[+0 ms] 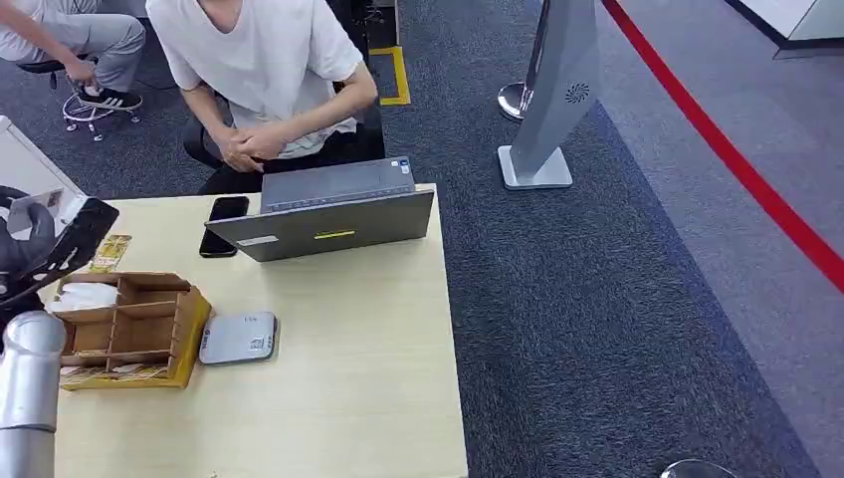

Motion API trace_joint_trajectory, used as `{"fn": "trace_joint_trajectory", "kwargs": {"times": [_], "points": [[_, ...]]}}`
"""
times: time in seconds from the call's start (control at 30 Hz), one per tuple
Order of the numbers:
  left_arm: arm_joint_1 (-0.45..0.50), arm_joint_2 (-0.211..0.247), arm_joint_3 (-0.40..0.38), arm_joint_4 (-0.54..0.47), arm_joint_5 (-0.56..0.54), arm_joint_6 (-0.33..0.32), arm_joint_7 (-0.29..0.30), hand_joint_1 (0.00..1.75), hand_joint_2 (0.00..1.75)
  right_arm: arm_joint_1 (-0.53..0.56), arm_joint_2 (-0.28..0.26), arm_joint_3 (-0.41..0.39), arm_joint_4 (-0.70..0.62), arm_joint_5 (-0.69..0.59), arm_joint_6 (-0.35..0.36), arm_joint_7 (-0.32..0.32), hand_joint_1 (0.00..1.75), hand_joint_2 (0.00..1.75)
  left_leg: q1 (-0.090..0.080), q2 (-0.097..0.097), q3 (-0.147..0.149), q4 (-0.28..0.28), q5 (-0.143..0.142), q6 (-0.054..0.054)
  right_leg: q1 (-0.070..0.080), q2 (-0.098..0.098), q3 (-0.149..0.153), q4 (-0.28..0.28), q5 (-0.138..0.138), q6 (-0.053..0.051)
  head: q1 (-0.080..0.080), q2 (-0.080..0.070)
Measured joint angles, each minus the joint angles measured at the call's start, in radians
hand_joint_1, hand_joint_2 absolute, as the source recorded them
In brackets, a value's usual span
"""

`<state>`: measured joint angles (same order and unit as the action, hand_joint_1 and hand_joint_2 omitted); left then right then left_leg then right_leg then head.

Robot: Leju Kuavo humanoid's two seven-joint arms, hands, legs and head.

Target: Pass the card to the sensor for recognition and then transmit it.

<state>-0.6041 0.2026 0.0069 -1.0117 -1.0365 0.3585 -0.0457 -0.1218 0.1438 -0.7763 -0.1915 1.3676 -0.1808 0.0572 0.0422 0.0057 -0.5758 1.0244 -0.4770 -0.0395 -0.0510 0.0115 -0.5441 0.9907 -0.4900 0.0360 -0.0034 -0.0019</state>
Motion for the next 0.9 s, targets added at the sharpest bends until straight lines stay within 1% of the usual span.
{"fn": "trace_joint_trajectory", "kwargs": {"times": [0.1, 0.13, 0.23, 0.37, 0.43, 0.53, 0.67, 0.9], "points": [[0.035, -0.012, -0.010, -0.042, -0.001, 0.059, -0.031, 1.75, 1.75, 0.001, 0.000, -0.003, 0.000, -0.003, -0.003, 0.000, 0.00, 0.00, 0.000, 0.000, 0.000, 0.000, 0.000, 0.000, 0.000, 0.000, 0.000, 0.000, 0.000, 0.000, 0.000, 0.000], [0.054, -0.018, -0.017, -0.064, -0.003, 0.069, -0.033, 1.75, 1.75, 0.001, 0.000, -0.005, 0.000, -0.005, -0.005, 0.000, 0.00, 0.00, 0.000, 0.000, 0.000, 0.000, 0.000, 0.000, 0.000, 0.000, 0.000, 0.000, 0.000, 0.000, 0.000, 0.000], [0.136, -0.044, -0.045, -0.170, -0.028, 0.087, -0.042, 1.75, 1.75, 0.005, 0.000, -0.013, 0.000, -0.016, -0.012, 0.000, 0.00, 0.00, -0.001, 0.000, 0.000, 0.000, -0.001, 0.001, 0.000, 0.000, 0.000, -0.001, 0.000, 0.000, 0.000, 0.000], [0.270, -0.076, -0.135, -0.357, -0.084, 0.090, -0.051, 1.75, 1.75, 0.017, -0.001, -0.033, 0.000, -0.037, -0.030, -0.006, 0.00, 0.00, -0.001, 0.000, 0.000, 0.000, -0.002, 0.002, -0.001, 0.000, 0.000, -0.001, -0.001, 0.001, 0.000, 0.000], [0.326, -0.082, -0.196, -0.438, -0.103, 0.084, -0.047, 1.75, 1.75, 0.023, -0.002, -0.043, 0.000, -0.040, -0.037, -0.006, 0.00, 0.00, -0.001, 0.000, -0.001, 0.000, -0.002, 0.002, -0.001, 0.000, 0.000, -0.002, -0.001, 0.001, 0.000, 0.000], [0.383, -0.084, -0.269, -0.520, -0.118, 0.081, -0.034, 1.75, 1.75, 0.027, -0.002, -0.056, 0.000, -0.040, -0.039, -0.006, 0.00, 0.00, -0.001, 0.000, -0.001, 0.000, -0.002, 0.002, -0.001, 0.000, 0.000, -0.002, -0.001, 0.002, 0.000, 0.000], [0.416, -0.086, -0.311, -0.579, -0.122, 0.078, -0.032, 1.75, 1.75, 0.029, -0.003, -0.065, 0.000, -0.040, -0.039, -0.006, 0.00, 0.00, -0.001, 0.000, -0.001, 0.000, -0.002, 0.002, -0.001, 0.000, 0.000, -0.001, -0.001, 0.002, 0.000, 0.000], [0.433, -0.086, -0.338, -0.620, -0.122, 0.075, -0.031, 1.75, 1.75, 0.030, -0.004, -0.073, 0.000, -0.040, -0.039, -0.006, 0.00, 0.00, -0.001, 0.000, -0.001, 0.000, -0.002, 0.002, -0.001, -0.001, 0.000, -0.001, -0.001, 0.002, 0.000, 0.000]]}}
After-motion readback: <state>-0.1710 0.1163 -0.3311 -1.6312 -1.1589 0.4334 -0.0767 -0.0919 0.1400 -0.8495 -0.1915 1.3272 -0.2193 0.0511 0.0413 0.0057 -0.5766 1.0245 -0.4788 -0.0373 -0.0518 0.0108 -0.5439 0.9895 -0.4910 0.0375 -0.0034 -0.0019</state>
